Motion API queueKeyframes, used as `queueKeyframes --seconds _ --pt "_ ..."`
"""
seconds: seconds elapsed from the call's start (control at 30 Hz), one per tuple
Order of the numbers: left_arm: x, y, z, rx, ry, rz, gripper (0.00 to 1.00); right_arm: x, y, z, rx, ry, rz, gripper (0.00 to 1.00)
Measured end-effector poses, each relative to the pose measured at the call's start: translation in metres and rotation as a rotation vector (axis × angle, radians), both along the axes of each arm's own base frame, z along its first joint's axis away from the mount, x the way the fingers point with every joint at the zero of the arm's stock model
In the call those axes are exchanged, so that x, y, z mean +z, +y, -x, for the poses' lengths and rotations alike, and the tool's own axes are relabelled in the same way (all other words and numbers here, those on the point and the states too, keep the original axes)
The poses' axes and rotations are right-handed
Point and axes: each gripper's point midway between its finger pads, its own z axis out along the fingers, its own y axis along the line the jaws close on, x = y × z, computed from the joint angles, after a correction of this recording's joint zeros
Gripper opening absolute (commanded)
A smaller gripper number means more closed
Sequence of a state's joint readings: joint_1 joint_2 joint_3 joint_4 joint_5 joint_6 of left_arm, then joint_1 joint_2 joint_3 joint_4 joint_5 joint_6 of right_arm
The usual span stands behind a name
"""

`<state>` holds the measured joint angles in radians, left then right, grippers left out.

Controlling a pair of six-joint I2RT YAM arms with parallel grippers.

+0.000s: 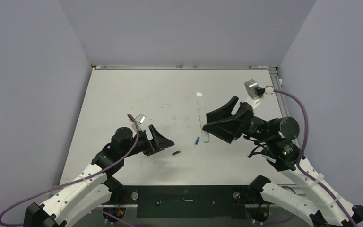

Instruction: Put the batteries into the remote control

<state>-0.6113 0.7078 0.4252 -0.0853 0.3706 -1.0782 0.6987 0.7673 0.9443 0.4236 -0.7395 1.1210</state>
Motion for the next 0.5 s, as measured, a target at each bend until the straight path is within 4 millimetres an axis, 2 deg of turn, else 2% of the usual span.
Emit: queueKeyframes --seconds 0.03,0.1,0.17,0.27,0.33,0.37,0.4,0.47,0.5 --pt "-0.001 0.001 0.000 0.002 -0.002 -0.008 0.97 -0.015 0.005 -0.011 -0.053 0.028 0.068 0.09" --pt "-0.007 0.003 0.001 0.004 0.005 -0.030 0.96 -0.058 0.013 -0.034 -0.162 0.105 0.222 0.09" --pt "-0.013 0.006 0.001 0.012 0.013 -0.058 0.97 -0.114 0.015 -0.055 -0.273 0.207 0.408 0.09" --pt "-0.020 0.009 0.000 0.023 0.022 -0.087 0.97 -0.206 0.002 -0.076 -0.435 0.356 0.702 0.09" --pt "-0.024 0.010 -0.001 0.030 0.030 -0.104 0.96 -0.268 -0.012 -0.075 -0.508 0.432 0.899 0.09" --pt "-0.027 0.011 -0.002 0.031 0.035 -0.112 0.96 -0.302 -0.021 -0.069 -0.536 0.464 1.011 0.09" --pt "-0.030 0.011 -0.002 0.030 0.040 -0.122 0.97 -0.328 -0.028 -0.061 -0.550 0.483 1.102 0.09" --pt "-0.035 0.011 -0.002 0.029 0.055 -0.139 0.97 -0.366 -0.041 -0.045 -0.568 0.499 1.252 0.09" --pt "-0.038 0.012 -0.003 0.028 0.060 -0.144 0.96 -0.379 -0.047 -0.038 -0.581 0.502 1.310 0.09"
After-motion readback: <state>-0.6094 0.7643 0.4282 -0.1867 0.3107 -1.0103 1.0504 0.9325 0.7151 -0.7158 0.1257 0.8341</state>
